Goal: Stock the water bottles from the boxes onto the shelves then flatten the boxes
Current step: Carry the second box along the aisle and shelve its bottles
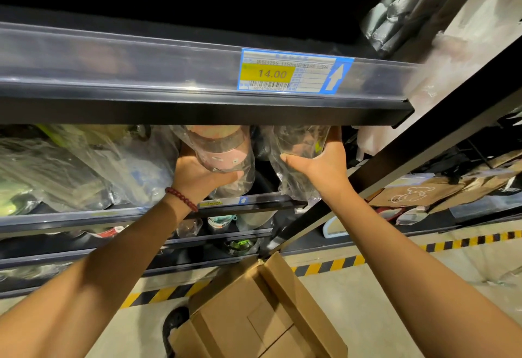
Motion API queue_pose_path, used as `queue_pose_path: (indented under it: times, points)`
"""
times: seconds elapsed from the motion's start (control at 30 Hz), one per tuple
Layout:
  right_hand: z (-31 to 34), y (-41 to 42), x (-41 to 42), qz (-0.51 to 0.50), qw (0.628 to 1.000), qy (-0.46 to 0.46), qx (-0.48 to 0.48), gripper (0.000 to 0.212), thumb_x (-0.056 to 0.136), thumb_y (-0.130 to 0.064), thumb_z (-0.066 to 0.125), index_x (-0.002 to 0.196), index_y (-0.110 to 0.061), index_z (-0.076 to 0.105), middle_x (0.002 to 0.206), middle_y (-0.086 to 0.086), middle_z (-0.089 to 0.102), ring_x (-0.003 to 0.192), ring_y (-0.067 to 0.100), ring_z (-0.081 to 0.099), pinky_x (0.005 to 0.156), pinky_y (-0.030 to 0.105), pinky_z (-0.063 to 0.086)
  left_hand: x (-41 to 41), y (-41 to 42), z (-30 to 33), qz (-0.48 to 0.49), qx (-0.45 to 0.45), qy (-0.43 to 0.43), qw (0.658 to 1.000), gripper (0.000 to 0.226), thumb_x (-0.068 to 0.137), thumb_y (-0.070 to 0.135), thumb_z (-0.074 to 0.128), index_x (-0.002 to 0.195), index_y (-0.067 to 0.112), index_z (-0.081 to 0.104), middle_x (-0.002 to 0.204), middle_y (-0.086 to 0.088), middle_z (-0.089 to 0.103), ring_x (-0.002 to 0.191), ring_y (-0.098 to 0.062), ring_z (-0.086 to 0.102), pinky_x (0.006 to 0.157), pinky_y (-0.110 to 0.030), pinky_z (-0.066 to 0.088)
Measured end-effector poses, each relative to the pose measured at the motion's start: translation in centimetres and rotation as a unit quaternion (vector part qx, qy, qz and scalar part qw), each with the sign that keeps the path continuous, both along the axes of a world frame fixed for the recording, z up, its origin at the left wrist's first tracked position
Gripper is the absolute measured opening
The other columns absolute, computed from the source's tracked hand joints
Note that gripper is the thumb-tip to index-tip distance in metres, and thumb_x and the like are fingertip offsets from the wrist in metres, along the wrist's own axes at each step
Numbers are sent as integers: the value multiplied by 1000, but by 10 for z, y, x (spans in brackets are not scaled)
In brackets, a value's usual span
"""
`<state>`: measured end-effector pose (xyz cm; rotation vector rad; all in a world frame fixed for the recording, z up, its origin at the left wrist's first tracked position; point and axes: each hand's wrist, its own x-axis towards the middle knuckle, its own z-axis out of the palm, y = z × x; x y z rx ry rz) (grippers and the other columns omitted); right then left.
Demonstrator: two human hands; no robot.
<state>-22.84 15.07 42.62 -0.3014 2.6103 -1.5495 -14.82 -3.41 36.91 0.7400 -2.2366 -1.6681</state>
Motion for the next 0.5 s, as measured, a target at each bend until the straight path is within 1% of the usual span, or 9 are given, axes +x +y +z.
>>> queue_pose_path:
  times: [0.07,0.13,0.17,0.2,0.27,0.33,0.4,0.43,0.5]
  points:
    - [0,0,-2,5,1000,-7,-15,34,70,-9,82,85,-22,54,81,-14,58,73,-4,56,63,0,44,0,0,0,4,-6,-10,1000,44,65,11,83,101,-6,65,98,-6,64,91,-20,62,79,-28,50]
    - [-3,-1,-2,6,1000,-7,-17,31,71,-10,81,90,-16,57,81,-13,58,72,-7,54,60,-3,41,-1,0,0,7,-13,-18,1000,45,65,13,84,101,-6,65,101,-11,67,92,-24,64,79,-31,52]
    - [-4,-2,-1,4,1000,-5,-18,30,71,-11,81,89,-16,57,81,-12,58,73,-7,54,60,-3,41,-1,0,-1,8,-16,-20,1000,45,65,14,84,101,-6,65,103,-13,67,94,-26,65,79,-32,53]
    - [-6,-3,0,1,1000,-4,-24,30,71,-10,81,84,-19,56,81,-14,57,72,-8,54,61,-2,41,-1,0,-1,13,-18,-22,1000,46,65,15,83,102,-5,65,105,-14,67,97,-27,64,81,-33,53]
    - [-9,-7,4,-7,998,-2,-55,40,70,-6,81,76,-29,48,79,-18,53,70,-11,55,63,0,42,-2,0,-2,16,-25,-22,999,49,66,17,83,106,-5,64,109,-14,66,102,-27,63,87,-32,51]
    - [-14,-9,6,-12,996,-12,-83,45,71,-4,80,74,-31,44,79,-19,51,69,-12,54,65,2,41,-3,-1,-2,8,-54,-38,998,54,67,24,82,109,-4,62,112,-13,65,108,-27,60,90,-28,47]
    - [-18,-11,7,-12,995,-16,-100,46,71,-6,81,77,-31,42,82,-21,49,72,-13,52,65,1,39,-4,-2,-3,10,-60,-57,997,57,67,27,82,111,-3,61,114,-12,64,111,-25,58,88,-24,43]
    - [-21,-12,8,-15,994,-22,-110,47,71,-7,81,81,-31,42,85,-22,48,75,-13,51,65,1,39,-4,-2,-4,14,-55,-58,997,57,66,25,83,110,-3,61,112,-13,64,109,-25,59,89,-25,44]
    - [-26,-14,9,-18,992,-36,-123,53,71,-11,82,93,-33,39,92,-22,45,83,-10,49,67,2,38,-1,-2,-5,16,-55,-42,997,53,62,21,85,103,-5,64,106,-15,67,103,-27,63,90,-34,50]
